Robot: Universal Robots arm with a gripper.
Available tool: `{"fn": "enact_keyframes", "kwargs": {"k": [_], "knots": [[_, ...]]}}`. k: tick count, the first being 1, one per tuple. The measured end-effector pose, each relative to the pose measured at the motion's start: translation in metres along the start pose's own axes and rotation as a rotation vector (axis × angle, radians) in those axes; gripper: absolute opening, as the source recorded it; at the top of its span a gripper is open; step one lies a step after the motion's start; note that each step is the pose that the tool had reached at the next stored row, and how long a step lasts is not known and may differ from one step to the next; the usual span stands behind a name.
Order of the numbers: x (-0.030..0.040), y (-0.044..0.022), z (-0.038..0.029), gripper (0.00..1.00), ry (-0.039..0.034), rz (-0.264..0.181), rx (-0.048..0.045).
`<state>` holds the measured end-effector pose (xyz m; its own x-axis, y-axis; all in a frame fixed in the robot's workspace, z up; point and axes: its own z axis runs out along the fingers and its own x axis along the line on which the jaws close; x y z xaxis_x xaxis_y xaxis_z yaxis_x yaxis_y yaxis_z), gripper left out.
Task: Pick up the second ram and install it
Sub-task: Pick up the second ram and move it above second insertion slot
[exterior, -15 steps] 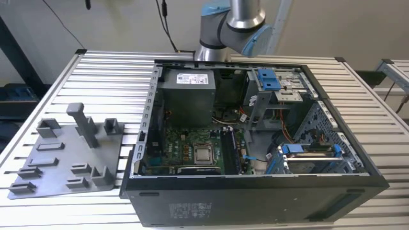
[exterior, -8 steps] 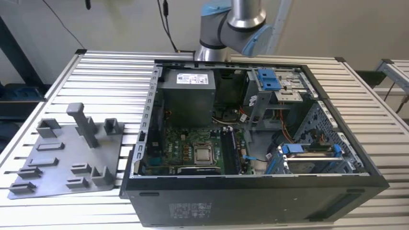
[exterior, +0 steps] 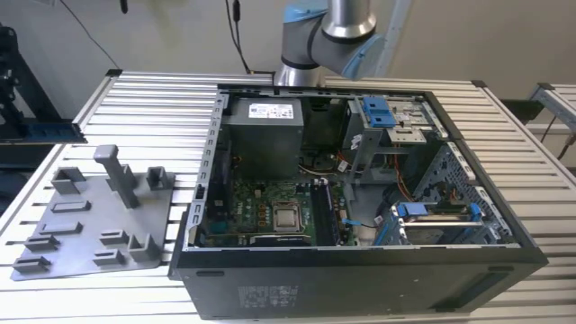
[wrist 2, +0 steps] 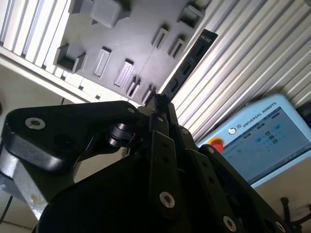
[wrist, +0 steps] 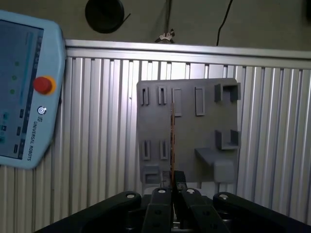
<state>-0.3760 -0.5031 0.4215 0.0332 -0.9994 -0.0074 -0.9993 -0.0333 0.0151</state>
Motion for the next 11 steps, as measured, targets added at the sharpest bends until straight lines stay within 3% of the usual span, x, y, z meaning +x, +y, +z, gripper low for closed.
{"fn": "enact_keyframes", "kwargs": {"k": [11], "knots": [[0.0008,-0.0252,-0.0004,0.14,0.0,0.0,-0.0009]]}}
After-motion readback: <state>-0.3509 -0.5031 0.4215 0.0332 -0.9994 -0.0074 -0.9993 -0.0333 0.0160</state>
